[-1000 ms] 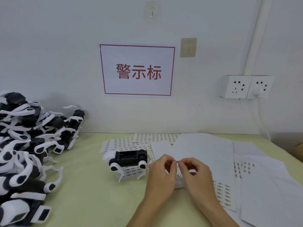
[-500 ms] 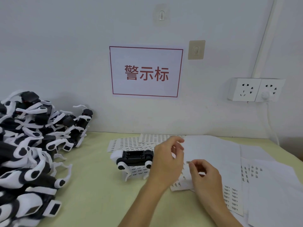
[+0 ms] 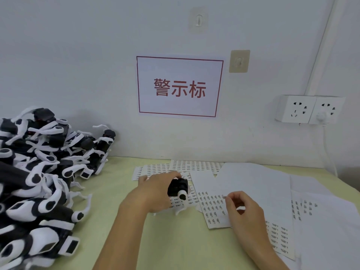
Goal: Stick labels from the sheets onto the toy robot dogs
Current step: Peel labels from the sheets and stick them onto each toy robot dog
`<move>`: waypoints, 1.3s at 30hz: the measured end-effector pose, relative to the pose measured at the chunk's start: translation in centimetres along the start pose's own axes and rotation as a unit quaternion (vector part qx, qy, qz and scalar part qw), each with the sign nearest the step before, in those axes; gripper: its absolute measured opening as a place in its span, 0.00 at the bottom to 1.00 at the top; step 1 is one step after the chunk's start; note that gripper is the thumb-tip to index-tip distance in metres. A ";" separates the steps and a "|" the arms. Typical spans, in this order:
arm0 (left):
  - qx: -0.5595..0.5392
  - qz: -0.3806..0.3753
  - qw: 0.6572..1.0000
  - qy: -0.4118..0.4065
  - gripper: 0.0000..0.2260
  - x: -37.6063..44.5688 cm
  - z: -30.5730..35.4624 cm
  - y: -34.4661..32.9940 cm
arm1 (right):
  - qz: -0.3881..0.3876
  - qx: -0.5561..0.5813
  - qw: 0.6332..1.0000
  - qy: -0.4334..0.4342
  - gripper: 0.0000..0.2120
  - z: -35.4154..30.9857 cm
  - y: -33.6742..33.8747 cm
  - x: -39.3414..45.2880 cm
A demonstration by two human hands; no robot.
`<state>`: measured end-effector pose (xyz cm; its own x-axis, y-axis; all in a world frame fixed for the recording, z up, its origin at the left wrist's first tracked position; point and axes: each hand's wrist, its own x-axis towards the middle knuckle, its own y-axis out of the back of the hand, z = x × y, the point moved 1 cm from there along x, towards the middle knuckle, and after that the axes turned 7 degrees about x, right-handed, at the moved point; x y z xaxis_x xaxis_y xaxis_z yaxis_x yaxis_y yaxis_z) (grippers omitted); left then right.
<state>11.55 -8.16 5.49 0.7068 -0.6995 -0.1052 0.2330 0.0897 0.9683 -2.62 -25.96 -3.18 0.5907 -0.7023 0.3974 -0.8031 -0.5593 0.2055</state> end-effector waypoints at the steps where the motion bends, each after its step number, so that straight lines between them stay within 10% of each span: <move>1: 0.005 0.032 0.999 0.005 0.30 0.3 -0.1 -0.3 | -0.002 -0.004 1.000 0.002 0.09 0.0 0.0 0.0; 9: -0.206 0.155 0.966 0.017 0.25 1.7 -1.2 -1.1 | -0.009 -0.110 0.991 0.082 0.12 -0.6 -0.4 -0.8; 19: -0.719 0.097 0.687 0.045 0.16 3.6 2.0 -6.9 | 0.002 -0.050 0.996 0.077 0.11 -1.1 -0.3 -0.9; 39: -0.689 0.095 0.716 -0.058 0.23 3.5 3.1 -8.0 | -0.210 -0.195 0.957 0.049 0.06 -9.4 2.8 5.9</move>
<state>10.12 -13.54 -1.95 0.7718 -0.6288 0.0947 0.6341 0.7499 -0.1887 -2.09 -27.48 8.14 0.8734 -0.3954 0.2845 -0.4752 -0.5631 0.6761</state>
